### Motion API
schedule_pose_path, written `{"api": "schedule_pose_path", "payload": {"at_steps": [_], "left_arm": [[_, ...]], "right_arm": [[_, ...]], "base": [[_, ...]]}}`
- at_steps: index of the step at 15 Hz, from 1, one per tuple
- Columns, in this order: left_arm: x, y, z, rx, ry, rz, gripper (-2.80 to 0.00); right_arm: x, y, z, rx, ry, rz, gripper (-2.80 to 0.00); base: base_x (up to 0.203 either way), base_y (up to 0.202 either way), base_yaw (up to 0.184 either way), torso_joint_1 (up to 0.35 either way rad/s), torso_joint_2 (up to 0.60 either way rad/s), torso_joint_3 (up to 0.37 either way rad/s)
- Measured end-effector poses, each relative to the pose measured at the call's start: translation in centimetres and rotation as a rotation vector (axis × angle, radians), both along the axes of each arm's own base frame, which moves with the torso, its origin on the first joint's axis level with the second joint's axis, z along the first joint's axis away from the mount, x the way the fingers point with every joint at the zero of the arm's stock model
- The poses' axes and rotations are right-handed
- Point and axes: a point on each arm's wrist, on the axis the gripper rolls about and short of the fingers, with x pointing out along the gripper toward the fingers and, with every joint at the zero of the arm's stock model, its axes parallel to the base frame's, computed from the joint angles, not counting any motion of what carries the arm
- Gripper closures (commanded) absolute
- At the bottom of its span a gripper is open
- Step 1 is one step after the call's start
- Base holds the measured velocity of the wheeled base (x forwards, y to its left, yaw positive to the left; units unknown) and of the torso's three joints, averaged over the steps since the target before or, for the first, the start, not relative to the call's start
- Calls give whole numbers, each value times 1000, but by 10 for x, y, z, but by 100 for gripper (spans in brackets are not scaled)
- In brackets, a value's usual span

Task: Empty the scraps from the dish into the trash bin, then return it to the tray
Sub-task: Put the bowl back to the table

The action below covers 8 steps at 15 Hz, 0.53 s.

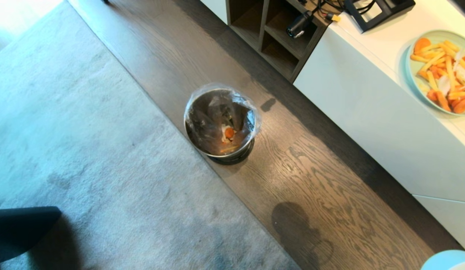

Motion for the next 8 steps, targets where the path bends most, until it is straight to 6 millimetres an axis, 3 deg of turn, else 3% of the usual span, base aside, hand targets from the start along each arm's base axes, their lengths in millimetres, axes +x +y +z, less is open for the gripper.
{"api": "schedule_pose_path", "payload": {"at_steps": [8], "left_arm": [[0,0,0,0,0,1,0]], "right_arm": [[0,0,0,0,0,0,0]], "base": [[0,0,0,0,0,0]]}}
